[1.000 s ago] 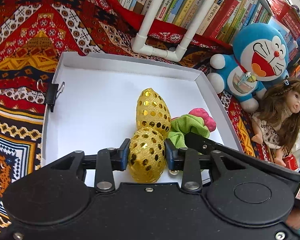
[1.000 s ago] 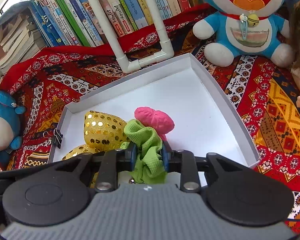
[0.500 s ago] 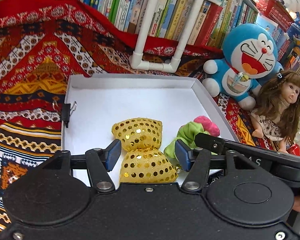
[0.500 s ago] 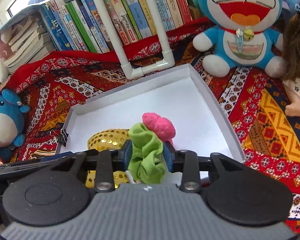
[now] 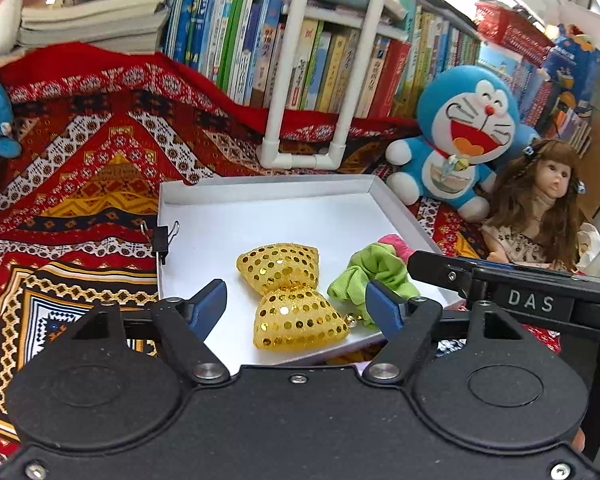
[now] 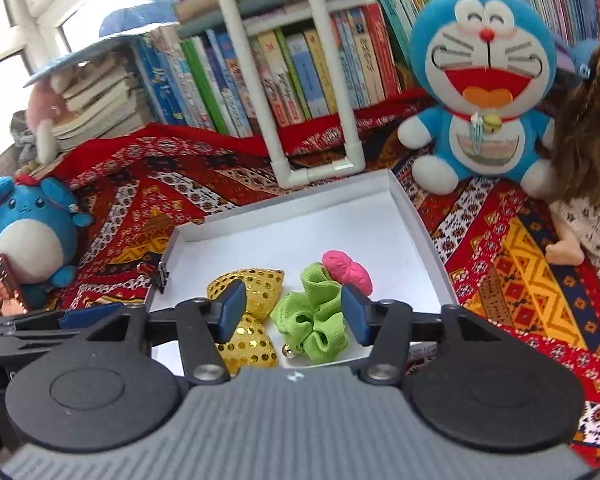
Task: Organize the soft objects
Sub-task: 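Lower the gold bow and open the left tool while the right tool releases the scrunchies, then withdraw both open tools up and away from the white tray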
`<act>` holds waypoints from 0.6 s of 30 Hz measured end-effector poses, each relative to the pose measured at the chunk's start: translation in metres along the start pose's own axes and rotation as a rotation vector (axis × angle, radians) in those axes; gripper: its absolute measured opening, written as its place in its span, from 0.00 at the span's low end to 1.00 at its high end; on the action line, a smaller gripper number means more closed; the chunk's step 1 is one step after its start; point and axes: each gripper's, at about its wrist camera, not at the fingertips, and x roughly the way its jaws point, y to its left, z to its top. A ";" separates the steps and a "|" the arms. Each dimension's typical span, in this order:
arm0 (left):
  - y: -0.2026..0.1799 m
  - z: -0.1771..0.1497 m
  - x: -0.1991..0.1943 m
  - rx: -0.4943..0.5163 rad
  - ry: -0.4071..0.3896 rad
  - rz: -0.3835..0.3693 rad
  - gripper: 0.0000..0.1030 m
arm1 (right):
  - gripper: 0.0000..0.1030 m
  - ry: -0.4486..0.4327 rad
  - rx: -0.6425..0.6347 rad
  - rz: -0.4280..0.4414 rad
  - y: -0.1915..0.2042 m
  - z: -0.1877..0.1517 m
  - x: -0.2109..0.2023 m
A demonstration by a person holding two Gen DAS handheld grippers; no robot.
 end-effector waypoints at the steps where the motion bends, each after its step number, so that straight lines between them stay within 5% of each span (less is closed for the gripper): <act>1: 0.000 -0.002 -0.006 -0.001 -0.008 0.000 0.74 | 0.71 -0.012 -0.020 0.000 0.001 -0.002 -0.005; 18: 0.005 -0.041 -0.089 0.002 -0.159 -0.002 0.84 | 0.89 -0.209 -0.150 0.041 0.017 -0.035 -0.082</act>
